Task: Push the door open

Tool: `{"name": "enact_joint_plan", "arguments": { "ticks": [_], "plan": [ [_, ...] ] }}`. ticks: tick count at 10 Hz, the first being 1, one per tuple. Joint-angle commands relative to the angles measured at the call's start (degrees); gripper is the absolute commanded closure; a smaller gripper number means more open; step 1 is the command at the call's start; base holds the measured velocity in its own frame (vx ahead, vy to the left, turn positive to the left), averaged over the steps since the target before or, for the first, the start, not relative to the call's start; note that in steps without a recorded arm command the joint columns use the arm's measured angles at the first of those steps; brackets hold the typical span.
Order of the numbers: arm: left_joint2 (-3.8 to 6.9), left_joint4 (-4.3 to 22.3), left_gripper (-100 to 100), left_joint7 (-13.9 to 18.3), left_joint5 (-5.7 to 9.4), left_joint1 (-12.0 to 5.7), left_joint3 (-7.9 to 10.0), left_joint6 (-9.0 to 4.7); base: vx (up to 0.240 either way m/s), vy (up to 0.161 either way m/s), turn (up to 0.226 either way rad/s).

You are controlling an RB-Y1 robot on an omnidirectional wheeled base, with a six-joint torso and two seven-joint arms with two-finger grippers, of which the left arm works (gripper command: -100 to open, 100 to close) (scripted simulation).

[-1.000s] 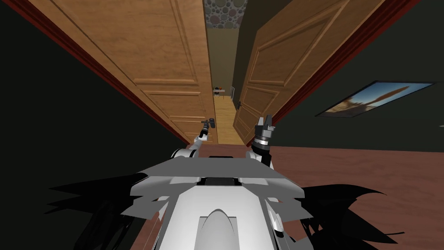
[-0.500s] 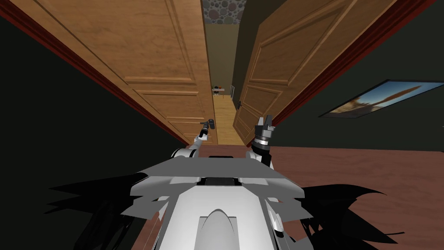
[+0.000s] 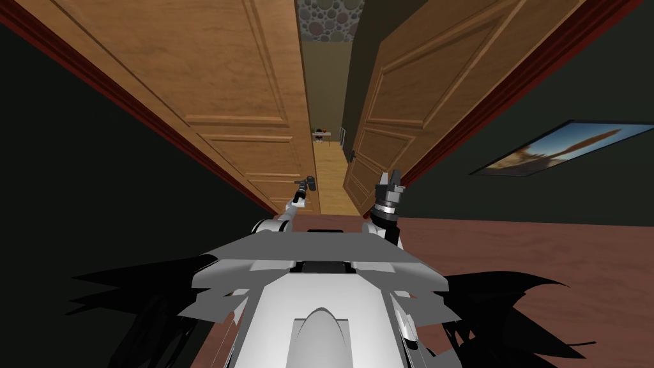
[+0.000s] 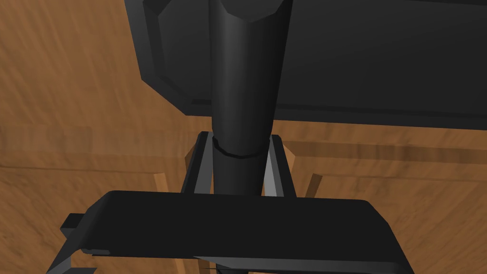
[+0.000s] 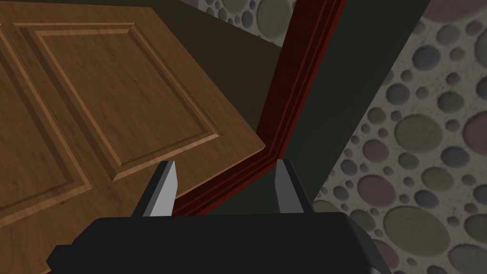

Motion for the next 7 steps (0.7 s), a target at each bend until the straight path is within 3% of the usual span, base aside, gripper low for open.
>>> {"name": "enact_joint_plan", "arguments": {
  "ticks": [1, 6, 7],
  "plan": [
    [0.89, 0.1, 100, -0.2, 0.34, -0.50, 0.94, -0.56, 0.163, -0.092, 0.046],
    [1.39, 0.2, 100, -0.5, 0.67, -0.38, 1.83, -0.53, 0.111, -0.043, 0.025],
    [1.94, 0.3, 100, -0.8, 1.04, -0.23, 2.86, -0.48, 0.134, -0.066, 0.037]
  ]
}}
